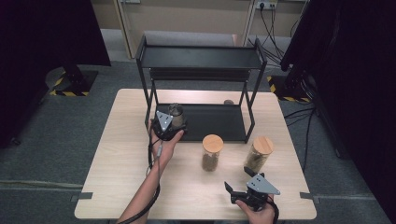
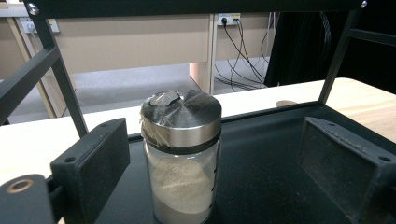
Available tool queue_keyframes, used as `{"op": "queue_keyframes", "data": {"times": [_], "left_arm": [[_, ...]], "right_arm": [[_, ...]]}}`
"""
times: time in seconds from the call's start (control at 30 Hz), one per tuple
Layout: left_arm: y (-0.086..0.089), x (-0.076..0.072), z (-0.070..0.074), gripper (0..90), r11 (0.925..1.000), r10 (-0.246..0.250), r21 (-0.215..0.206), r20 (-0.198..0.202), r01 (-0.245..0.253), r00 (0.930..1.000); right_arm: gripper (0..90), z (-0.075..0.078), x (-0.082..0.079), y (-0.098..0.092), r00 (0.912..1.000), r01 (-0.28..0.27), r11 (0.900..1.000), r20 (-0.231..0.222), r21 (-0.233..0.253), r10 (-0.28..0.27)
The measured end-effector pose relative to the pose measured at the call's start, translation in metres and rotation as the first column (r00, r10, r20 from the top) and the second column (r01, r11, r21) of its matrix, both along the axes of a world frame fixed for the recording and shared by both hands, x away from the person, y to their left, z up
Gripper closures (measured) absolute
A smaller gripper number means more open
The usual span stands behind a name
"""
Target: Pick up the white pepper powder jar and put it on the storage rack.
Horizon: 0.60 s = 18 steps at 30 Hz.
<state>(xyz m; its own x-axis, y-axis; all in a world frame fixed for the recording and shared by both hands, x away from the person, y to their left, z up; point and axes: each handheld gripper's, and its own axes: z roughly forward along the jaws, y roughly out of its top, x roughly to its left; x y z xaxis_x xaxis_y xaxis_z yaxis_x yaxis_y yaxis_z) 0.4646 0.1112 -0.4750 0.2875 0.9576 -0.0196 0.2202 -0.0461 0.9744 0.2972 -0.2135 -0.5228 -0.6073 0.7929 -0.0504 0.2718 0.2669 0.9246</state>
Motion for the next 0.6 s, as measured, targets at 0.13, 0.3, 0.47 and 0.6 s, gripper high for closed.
{"op": "queue_keyframes", "data": {"times": [0.13, 0.3, 0.47, 0.6], "left_arm": [[-0.001, -0.005, 0.000, 8.4, 1.0000, -0.006, 0.004, 0.001, 0.006, 1.0000], [-0.001, -0.010, 0.001, 8.4, 0.9999, -0.006, -0.008, 0.004, 0.006, 1.0000], [0.000, -0.016, 0.001, 8.4, 0.9998, -0.014, -0.013, 0.006, 0.014, 0.9999], [0.001, -0.020, 0.000, 8.4, 0.9996, -0.023, -0.017, 0.002, 0.023, 0.9997]], "right_arm": [[5.9, 0.000, 0.000, 0.000, 1.0000, 0.000, 1.000, 0.001, 0.000, 0.000], [5.9, 0.000, 0.000, 0.000, 1.0000, 0.000, 1.000, 0.001, 0.000, 0.000], [5.9, 0.000, 0.000, 0.000, 1.0000, 0.001, 1.000, 0.002, 0.001, -0.001], [5.9, 0.000, 0.000, 0.000, 1.0000, 0.001, 1.000, 0.001, 0.002, -0.001]]}}
